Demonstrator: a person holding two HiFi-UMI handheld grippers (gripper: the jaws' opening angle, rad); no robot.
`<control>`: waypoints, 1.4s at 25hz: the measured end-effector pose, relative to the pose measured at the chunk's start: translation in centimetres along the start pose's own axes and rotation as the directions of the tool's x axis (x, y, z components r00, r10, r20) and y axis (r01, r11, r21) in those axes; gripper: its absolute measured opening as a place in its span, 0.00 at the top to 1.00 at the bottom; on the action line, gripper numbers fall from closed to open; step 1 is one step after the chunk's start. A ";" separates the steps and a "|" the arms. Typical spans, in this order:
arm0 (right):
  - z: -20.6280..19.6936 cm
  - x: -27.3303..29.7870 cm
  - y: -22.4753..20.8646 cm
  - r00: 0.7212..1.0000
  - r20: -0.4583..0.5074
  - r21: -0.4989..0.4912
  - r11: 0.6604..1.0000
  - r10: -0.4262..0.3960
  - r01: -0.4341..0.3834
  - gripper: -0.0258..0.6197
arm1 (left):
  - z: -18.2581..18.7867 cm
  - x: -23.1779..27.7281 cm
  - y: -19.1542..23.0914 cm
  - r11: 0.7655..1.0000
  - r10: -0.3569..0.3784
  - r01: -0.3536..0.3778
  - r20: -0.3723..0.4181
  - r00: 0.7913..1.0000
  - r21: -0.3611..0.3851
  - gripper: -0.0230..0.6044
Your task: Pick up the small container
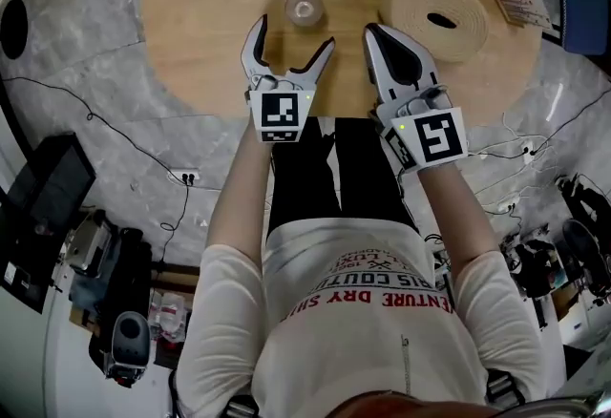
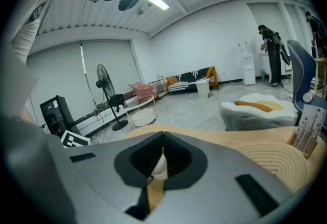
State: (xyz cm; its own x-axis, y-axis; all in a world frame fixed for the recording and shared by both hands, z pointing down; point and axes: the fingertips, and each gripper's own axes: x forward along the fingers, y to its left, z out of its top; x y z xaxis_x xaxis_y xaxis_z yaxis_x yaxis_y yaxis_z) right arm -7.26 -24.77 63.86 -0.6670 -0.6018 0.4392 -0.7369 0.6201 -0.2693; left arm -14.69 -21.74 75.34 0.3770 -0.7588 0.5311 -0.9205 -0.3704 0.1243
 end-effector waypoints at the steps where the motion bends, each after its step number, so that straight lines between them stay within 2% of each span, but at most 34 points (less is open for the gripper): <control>1: -0.6 0.4 -0.4 1.000 0.000 0.010 1.000 -0.009 0.009 0.97 | -0.4 0.9 0.1 1.000 -0.007 0.007 0.001 1.000 0.001 0.22; 8: -3.2 2.4 -2.4 0.999 0.000 0.059 0.997 -0.044 0.044 0.97 | -1.8 5.7 0.8 1.000 -0.025 0.024 0.029 0.999 0.017 0.21; 12: -3.4 3.0 -2.6 0.999 0.007 0.070 0.997 -0.046 0.045 0.97 | -1.8 7.1 0.9 0.997 -0.014 0.010 0.046 0.999 0.074 0.21; 15: -3.4 3.4 -2.6 0.999 0.014 0.083 0.996 -0.047 0.046 0.97 | -2.2 7.8 0.9 0.993 -0.019 0.016 0.030 0.999 0.115 0.22; 19: -3.2 3.5 -2.7 0.999 0.023 0.091 0.995 -0.049 0.047 0.97 | -2.8 7.7 0.6 0.989 -0.026 0.023 0.018 1.000 0.145 0.25; 21: -3.4 3.5 -2.8 0.999 0.020 0.094 0.994 -0.051 0.049 0.97 | -2.2 7.6 0.9 0.988 -0.018 0.012 0.042 0.999 0.155 0.41; 29: -3.9 3.2 -2.9 0.998 -0.001 0.085 0.995 -0.059 0.059 0.97 | -2.6 7.6 1.1 0.985 -0.042 0.040 0.005 0.999 0.169 0.42; 35: -2.9 2.6 -2.7 0.998 0.000 0.078 0.995 -0.067 0.067 0.97 | 0.2 5.2 1.7 0.981 -0.055 0.054 0.001 0.998 0.187 0.42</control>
State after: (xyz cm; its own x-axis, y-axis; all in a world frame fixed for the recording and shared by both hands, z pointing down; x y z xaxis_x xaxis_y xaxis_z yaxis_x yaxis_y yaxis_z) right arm -6.66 -26.57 68.26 -0.6160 -0.6421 0.4564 -0.7863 0.5369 -0.3057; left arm -14.27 -26.42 78.16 0.4275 -0.7376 0.5227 -0.8634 -0.5045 -0.0057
